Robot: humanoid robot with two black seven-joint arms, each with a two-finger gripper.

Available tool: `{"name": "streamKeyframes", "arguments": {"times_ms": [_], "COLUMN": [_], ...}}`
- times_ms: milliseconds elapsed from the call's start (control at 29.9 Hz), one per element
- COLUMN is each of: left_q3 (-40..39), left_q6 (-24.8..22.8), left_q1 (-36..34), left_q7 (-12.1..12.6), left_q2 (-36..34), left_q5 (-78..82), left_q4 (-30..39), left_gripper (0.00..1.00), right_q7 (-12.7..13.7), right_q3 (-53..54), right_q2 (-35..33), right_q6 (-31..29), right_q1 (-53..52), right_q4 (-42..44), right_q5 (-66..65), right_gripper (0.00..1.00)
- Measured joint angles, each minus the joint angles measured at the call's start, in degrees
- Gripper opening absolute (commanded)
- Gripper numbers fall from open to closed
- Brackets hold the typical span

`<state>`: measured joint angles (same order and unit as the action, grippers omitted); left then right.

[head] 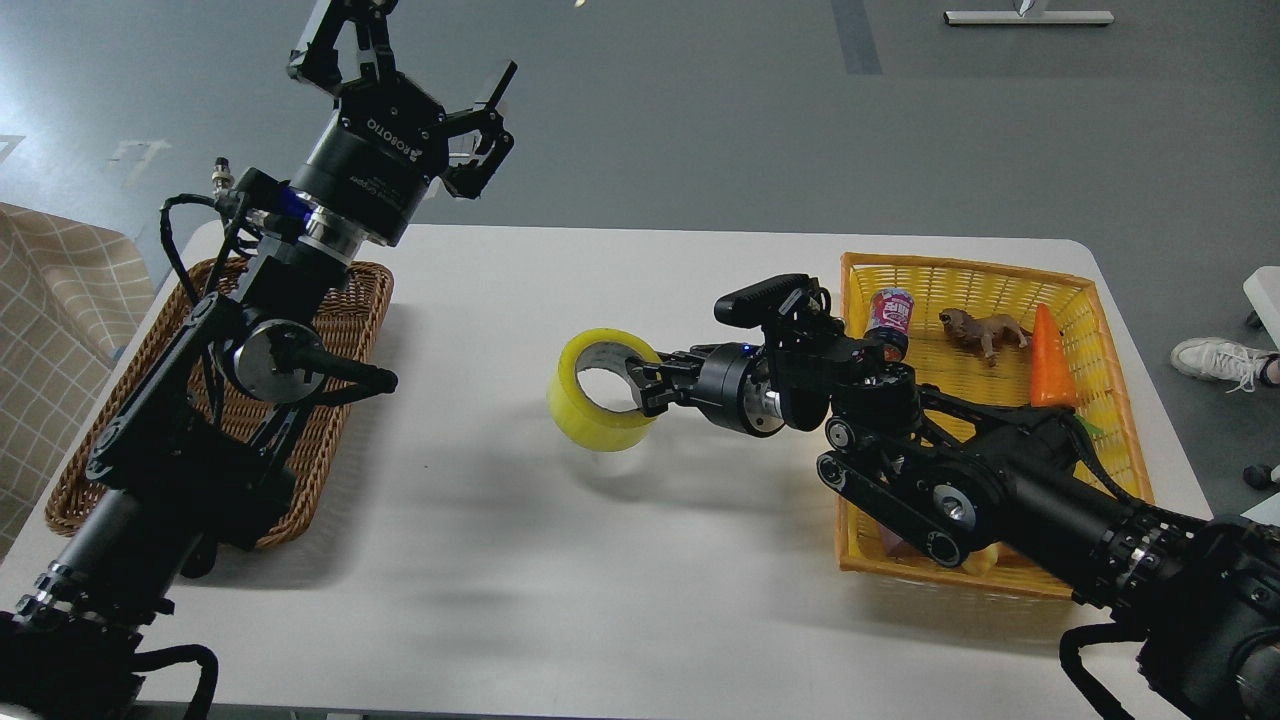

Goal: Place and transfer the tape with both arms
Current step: 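Lift the tape out of the tray and lower it onto the table center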

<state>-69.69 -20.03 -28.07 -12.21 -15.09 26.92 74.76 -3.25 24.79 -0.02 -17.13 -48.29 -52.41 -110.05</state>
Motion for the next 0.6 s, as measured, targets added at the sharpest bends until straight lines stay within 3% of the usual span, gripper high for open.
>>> {"name": "streamKeyframes", "arguments": {"times_ms": [468, 602], "left_q3": [-0.93, -1.31], "left_q6": [0.0, 0.0], "left_q1": [0.14, 0.47], "left_q7": [0.17, 0.17], "left_q2": [-0.16, -0.2], "left_q5": [-0.12, -0.12], "left_q4": [0.01, 0.03], "left_gripper": [0.98, 0.98], "right_q7": [-0.16, -0.12], "right_q3": [-2.84, -2.95], "right_q2": [0.03, 0.02], "right_q6": [0.0, 0.08], "right_q1": [1.09, 0.89], "right_q4": [-1.13, -1.07], "right_q5": [0.0, 0.0], "right_gripper": [0.17, 0.3]}}
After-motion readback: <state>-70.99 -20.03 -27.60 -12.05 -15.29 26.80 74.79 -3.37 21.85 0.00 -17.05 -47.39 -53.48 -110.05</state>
